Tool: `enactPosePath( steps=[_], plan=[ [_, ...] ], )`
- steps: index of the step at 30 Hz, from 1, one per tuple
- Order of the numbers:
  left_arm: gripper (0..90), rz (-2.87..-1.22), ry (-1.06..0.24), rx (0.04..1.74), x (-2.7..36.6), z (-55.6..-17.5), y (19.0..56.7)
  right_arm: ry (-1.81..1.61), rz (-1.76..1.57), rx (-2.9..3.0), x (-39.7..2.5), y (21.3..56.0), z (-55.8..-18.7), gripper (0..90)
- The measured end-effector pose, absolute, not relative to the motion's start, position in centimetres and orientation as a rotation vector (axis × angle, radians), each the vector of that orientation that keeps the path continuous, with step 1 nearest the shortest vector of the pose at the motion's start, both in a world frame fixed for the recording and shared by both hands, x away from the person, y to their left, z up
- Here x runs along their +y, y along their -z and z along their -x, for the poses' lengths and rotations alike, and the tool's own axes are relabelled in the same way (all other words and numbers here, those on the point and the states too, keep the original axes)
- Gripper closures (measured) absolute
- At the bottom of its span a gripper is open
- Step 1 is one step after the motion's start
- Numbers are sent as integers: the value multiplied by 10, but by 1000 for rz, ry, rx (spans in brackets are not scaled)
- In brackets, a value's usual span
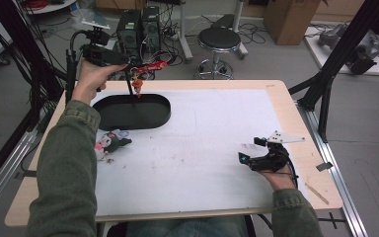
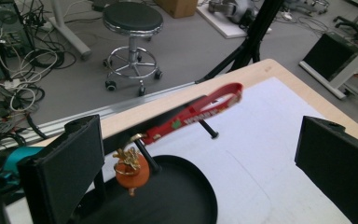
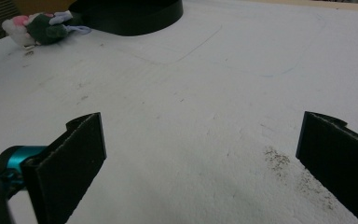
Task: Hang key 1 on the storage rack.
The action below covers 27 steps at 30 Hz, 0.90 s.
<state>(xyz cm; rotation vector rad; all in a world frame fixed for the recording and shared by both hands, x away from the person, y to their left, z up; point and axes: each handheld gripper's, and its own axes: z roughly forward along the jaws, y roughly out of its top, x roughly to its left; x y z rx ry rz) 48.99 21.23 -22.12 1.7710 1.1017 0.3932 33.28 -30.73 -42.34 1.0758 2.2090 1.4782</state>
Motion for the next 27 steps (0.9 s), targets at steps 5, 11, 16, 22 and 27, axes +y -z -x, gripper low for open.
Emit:
enactPosePath(
  steps=[5, 11, 16, 22, 27],
  plan=[
    [17, -1795, -408, 1096, 215, -477, 223, -1492, -1073, 2205, -306, 423, -334, 5],
    [17, -1877, -437, 1101, 216, -467, 226, -1485, -1063, 2208, -304, 423, -336, 5],
    [17, -1893, -444, 1080, 215, -459, 227, -1486, -1056, 2214, -303, 424, -337, 5],
    [17, -1954, -453, 1068, 217, -449, 242, -1484, -1057, 2204, -305, 423, -337, 6],
    [17, -1960, -457, 1079, 227, -441, 254, -1475, -1064, 2207, -305, 423, -336, 5]
  ],
)
